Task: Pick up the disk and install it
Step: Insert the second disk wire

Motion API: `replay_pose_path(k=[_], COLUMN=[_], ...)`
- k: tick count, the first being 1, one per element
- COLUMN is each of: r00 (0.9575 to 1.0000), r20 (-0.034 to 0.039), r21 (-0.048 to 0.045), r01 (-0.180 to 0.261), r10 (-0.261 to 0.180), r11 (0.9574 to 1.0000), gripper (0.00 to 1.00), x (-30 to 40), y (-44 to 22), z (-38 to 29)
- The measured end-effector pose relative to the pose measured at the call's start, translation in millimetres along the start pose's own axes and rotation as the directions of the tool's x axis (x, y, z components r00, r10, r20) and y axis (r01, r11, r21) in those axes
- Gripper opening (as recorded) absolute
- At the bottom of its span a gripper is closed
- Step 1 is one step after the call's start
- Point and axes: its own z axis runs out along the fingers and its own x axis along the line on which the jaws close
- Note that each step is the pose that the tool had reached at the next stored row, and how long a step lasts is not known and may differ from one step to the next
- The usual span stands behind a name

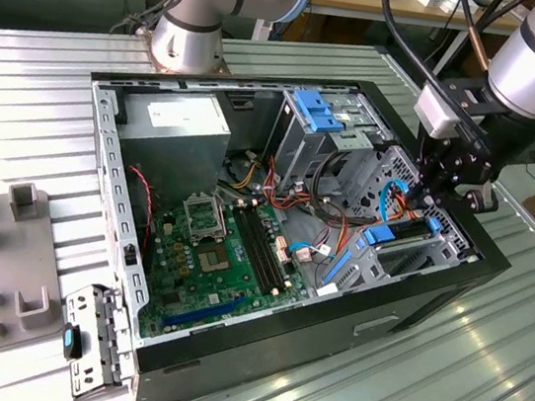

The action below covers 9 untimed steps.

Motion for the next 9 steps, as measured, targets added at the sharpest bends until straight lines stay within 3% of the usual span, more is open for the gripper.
replay_pose_path(k=[3, 5, 8, 9], r00=[1.0, 0.9999, 0.9997, 0.9996], r20=[0.0012, 0.0031, 0.0079, 0.0089], r21=[0.0029, 0.0139, 0.0436, 0.0493], r01=[0.006, 0.013, 0.024, 0.025], r10=[-0.006, -0.013, -0.024, -0.025], r11=[1.0, 0.9998, 0.9988, 0.9985], gripper=[0.16, 0.16, 0.16, 0.16], x=[1.4, 2.5, 5.7, 6.4], y=[3.3, 6.3, 9.2, 10.1], z=[-0.4, -1.0, -1.5, -1.6])
